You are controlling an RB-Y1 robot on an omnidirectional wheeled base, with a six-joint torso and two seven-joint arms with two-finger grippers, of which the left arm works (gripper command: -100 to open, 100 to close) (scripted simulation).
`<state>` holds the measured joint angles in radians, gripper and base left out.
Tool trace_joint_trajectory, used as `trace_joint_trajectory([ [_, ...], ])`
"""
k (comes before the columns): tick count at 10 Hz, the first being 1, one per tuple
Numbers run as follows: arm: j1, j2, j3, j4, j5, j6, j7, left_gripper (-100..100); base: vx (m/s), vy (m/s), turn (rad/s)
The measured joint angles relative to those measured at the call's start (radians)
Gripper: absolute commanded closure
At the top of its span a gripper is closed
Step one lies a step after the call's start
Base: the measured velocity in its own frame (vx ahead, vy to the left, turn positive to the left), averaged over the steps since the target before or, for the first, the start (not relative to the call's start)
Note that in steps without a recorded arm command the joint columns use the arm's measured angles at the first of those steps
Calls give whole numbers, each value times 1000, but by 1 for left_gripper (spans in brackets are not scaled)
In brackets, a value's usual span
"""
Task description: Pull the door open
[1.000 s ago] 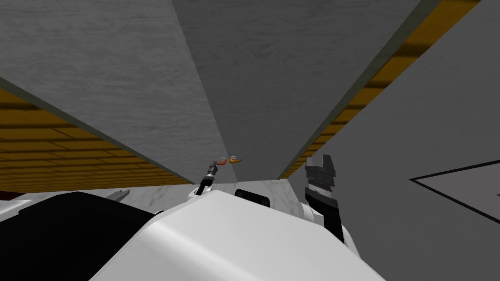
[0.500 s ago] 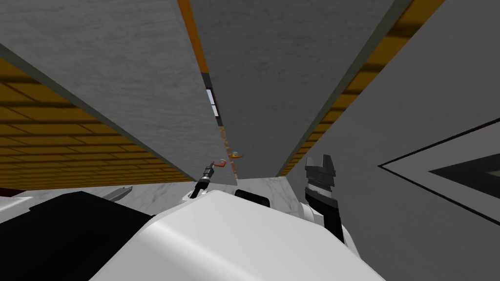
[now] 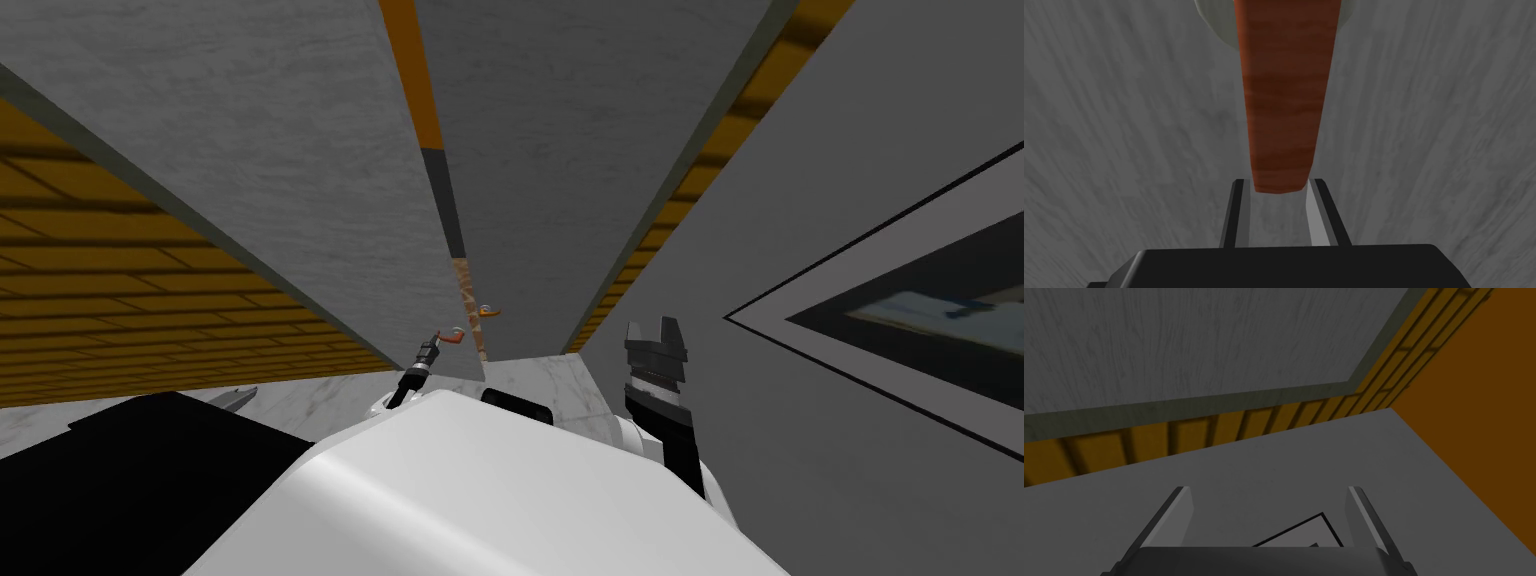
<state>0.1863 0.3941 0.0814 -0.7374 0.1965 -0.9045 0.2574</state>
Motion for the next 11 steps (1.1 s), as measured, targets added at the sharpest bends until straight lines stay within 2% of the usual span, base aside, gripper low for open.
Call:
trace_joint_trajectory([
  [1,18,-6,-8,-37,-4,11,0,100,-36,20,-41],
  [2,0,-2,-15,-8,-7,-3,7,100,-51,17,-97],
  [3,-3,0,-26,-2,-12,-15,17,100,-72,29,-138],
  [4,14,-5,-34,-42,-16,-5,18,100,-42,27,-40],
  [6,-1,-5,-39,-16,-19,-21,22,100,-53,29,-62],
  [7,10,3,-41,-23,-19,-25,26,100,-158,49,-140],
  [11,46,25,-66,-26,-30,-74,56,100,-157,21,-91],
])
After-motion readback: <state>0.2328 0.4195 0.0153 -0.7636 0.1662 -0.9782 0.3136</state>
